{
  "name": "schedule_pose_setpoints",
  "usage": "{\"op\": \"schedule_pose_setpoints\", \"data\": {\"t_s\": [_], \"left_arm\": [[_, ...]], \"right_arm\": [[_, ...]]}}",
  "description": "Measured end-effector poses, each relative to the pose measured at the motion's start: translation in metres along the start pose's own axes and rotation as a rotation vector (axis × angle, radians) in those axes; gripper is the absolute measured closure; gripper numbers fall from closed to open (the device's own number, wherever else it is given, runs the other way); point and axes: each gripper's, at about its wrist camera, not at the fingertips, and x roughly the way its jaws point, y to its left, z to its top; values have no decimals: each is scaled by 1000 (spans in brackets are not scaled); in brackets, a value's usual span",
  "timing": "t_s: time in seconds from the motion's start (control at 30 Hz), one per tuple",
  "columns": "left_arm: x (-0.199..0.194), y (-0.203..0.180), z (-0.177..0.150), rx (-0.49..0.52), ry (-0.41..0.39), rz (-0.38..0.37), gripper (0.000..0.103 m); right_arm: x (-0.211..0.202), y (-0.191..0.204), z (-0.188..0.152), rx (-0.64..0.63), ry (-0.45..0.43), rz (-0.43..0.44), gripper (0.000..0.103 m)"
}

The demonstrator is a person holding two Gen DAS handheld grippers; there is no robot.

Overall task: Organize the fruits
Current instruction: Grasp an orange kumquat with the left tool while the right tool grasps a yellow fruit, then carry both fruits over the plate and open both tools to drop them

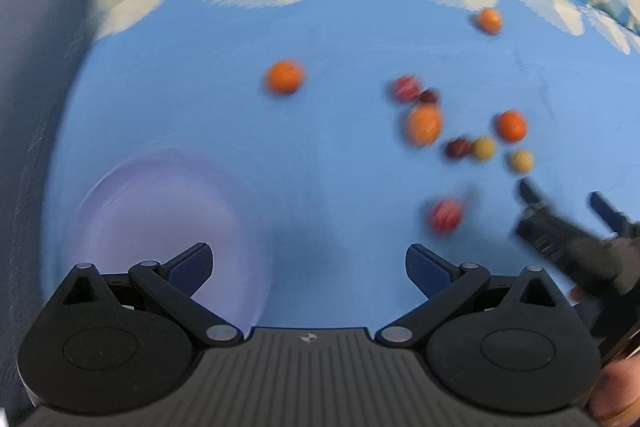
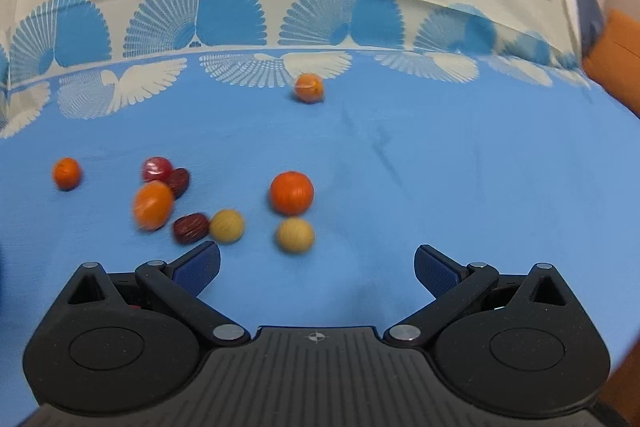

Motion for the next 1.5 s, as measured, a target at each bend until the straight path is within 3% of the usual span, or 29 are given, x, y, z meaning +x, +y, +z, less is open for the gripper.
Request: {"op": "schedule_pose_setpoints", "data": {"t_s": [0.1,0.23,0.47,0.53,0.57,0.6,0.63,0.67,0.73,0.9,1.0,1.07,1.2,1.5], "left_arm": [[31,-32,32,85,-33,3,0],[79,-59,60,166,-14,14,0],[118,-66,88,126,9,-39,1],[122,-65,88,122,8,-71,14],[121,-62,88,112,11,-111,27],[119,-61,88,94,11,-146,48],[116,-62,88,83,6,-180,61],[111,-65,89,88,0,-189,68],[102,-72,89,117,-27,-132,68],[59,-56,80,77,-65,-149,68],[24,-34,65,48,-92,-95,68],[1,-15,49,18,-93,-70,68],[-43,26,7,-61,-99,-39,68],[-119,94,-86,-175,-134,42,68]], "right_arm": [[34,-1,5,-12,20,1,0],[62,-7,7,39,98,3,0],[61,0,3,17,52,-20,1],[57,-2,4,13,47,12,16],[51,-2,2,1,30,22,40],[46,-1,1,-21,9,36,73],[43,1,1,-50,-4,55,75],[43,2,1,-58,-4,50,75],[42,0,3,-42,-9,39,75],[26,-19,13,8,-90,-90,75],[0,-34,22,60,-114,-102,75],[-23,-40,26,103,-108,-38,74],[-83,-41,21,223,-43,177,74],[-193,18,7,111,-56,448,74]]}}
